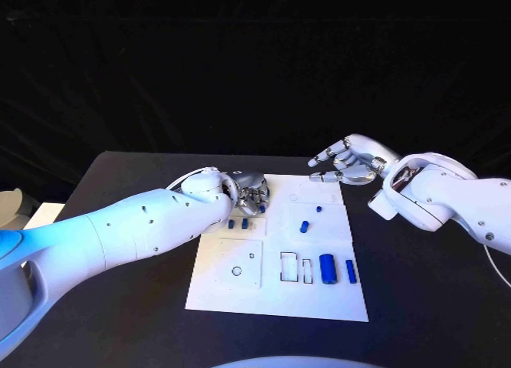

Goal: Assemble the parts on the task board

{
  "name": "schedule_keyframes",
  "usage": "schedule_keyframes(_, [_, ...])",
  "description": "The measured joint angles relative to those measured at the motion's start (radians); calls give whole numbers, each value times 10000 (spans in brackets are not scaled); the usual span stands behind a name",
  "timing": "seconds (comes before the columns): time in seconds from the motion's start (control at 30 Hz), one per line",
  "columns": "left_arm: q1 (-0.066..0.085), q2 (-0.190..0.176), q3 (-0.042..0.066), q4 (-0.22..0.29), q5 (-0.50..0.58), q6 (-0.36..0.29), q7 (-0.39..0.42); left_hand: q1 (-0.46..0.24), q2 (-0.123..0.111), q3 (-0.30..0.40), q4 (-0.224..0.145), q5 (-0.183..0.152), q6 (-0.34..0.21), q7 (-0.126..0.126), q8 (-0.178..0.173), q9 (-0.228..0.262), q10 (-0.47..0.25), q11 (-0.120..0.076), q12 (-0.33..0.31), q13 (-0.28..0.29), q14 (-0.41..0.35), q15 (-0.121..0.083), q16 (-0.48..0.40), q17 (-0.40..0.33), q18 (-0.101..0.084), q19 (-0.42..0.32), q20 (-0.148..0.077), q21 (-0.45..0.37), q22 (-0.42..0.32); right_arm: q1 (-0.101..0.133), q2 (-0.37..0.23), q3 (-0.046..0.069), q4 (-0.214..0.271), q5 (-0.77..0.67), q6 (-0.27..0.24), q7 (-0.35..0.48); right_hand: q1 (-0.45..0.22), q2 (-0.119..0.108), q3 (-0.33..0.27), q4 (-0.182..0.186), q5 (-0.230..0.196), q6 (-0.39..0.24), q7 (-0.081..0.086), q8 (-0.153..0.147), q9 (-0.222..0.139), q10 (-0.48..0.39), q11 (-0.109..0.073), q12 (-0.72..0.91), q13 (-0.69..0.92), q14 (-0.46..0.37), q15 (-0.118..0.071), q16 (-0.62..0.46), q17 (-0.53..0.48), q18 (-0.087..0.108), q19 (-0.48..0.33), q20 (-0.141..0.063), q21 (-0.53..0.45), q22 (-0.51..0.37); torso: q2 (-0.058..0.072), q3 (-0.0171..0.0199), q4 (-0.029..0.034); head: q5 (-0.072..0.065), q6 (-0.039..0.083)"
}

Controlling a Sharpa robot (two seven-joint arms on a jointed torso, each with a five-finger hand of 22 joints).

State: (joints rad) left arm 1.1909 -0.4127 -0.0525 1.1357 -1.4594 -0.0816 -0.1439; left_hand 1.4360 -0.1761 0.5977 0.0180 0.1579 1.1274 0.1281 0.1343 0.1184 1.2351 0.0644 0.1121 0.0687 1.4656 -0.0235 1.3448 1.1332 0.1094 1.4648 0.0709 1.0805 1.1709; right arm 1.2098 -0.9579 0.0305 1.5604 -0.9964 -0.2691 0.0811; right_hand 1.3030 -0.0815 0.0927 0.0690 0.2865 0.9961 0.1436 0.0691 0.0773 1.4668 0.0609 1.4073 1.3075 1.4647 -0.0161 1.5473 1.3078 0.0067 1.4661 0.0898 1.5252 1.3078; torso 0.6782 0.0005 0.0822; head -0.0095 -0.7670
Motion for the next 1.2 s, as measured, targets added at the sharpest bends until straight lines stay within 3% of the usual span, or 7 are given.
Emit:
schedule_keyframes(0.13, [-18, -297, 65, 231, 139, -154, 22, -142, -17, 0, 0, 1, 0, 0, -49, 0, 16, 15, -54, 14, 0, 0, 0, -44, 1, 0, 0, 0, 16, 0, -6, 0, -2, 0, 2, 0, 0, 0, 0, 0, 0, 0, 0, 0, 0, 0, 0, 0, 0, 0, 0, 0, 0, 1, 0, 0, 0, -1, -1, 0, 1, -25, 19])
schedule_keyframes(0.47, [56, -1159, 396, 1202, 631, -463, 37, -303, -74, -25, 23, 0, 36, 37, -57, -14, 50, -19, -114, 17, 0, 0, 0, -49, 1, 0, 0, 0, 40, 0, -32, 0, -2, 1, 6, 0, 0, 0, 0, 0, 0, 0, 0, 0, 0, 0, 0, 0, -1, 0, 0, 0, -1, 1, 0, 0, 0, -2, -13, 1, 22, -15, 77])
schedule_keyframes(0.63, [94, -1561, 508, 1586, 886, -516, 21, -342, -53, -31, 29, 0, 35, 37, -115, -16, 49, -20, -162, 21, 0, 0, 0, -56, 0, 0, 0, 0, 51, 0, -29, 0, -12, 1, 9, 0, 0, 0, 0, 0, 43, 0, 0, 0, 0, 0, 0, 0, -1, 0, 0, 0, -2, 1, 0, 0, 0, -2, -13, 1, 22, 13, 100])
schedule_keyframes(0.9, [103, -1942, 533, 1668, 1200, -442, -93, -435, -121, -88, 25, -42, 35, 38, -116, -10, 86, 17, -202, 21, 0, 1, 0, -75, 0, 0, 1, 0, 50, 0, -34, 0, -27, 1, 13, 0, 0, 0, 0, 0, 42, 0, 0, 0, 0, 0, 0, 0, -1, 0, 0, 0, -3, 1, 0, 0, 0, -3, -11, 1, 22, 28, 105])
schedule_keyframes(1.2, [78, -1942, 472, 1403, 1322, -121, -284, -473, -84, -147, 28, -43, 35, 38, -116, -10, 86, 17, -230, 30, 0, 1, 0, -93, 1, 0, 1, 0, 34, 0, -30, 0, -41, 1, 15, -2, 0, 0, 0, 0, 41, 0, 0, 0, 0, 0, 0, 0, -2, 0, 0, 0, -4, 1, 0, 0, 0, -4, -2, -7, 7, 70, 86])
